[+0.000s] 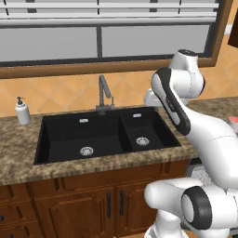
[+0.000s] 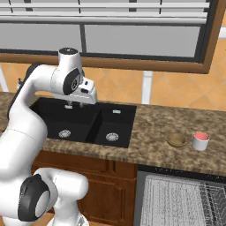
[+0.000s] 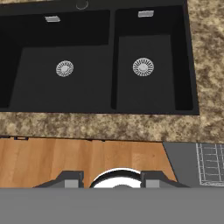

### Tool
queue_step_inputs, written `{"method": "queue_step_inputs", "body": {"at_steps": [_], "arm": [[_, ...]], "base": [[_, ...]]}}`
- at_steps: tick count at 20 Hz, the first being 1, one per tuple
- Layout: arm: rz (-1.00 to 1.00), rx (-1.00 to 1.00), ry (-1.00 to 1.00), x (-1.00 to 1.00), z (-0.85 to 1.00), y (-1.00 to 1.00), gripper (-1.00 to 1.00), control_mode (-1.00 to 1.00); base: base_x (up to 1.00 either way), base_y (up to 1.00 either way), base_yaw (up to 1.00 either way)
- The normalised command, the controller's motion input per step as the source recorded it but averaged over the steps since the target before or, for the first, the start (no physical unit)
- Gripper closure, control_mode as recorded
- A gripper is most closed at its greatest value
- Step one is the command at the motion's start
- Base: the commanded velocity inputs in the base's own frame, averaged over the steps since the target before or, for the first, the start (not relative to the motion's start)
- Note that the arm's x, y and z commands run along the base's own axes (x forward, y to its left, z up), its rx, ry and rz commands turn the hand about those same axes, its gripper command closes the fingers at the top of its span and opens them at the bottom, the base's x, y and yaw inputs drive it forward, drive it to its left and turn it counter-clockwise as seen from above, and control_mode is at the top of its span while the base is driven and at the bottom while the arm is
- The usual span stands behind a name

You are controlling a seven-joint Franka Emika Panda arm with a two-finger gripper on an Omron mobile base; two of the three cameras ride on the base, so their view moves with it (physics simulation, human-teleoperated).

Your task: Pick up the cup and bowl from the counter, place them in the dishwasher, and close the dishwasher door.

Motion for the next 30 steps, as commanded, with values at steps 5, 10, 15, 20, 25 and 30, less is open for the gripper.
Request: {"method": "queue_step_inputs", "body": {"at_steps": [5,10,15,20,25,30], "arm": [[0.02,-0.04,0.0,-0.66,-0.1,0.0,-1.0,-1.0],[0.0,-0.13,0.05,-0.89,-0.44,-0.08,-1.0,-1.0],[0.03,-0.07,-0.02,-0.39,-0.52,-0.36,-1.0,-1.0],[0.06,0.0,-0.02,-0.03,-0.28,-0.55,-1.0,-1.0],[0.07,0.0,0.01,0.17,-0.12,-0.62,-1.0,-1.0],[0.02,0.0,0.0,0.4,-0.27,-0.58,-1.0,-1.0]], "base": [[0.0,0.0,0.0],[0.0,0.0,0.0],[0.0,0.0,0.0],[0.0,0.0,0.0],[0.0,0.0,0.0],[0.0,0.0,0.0]]}}
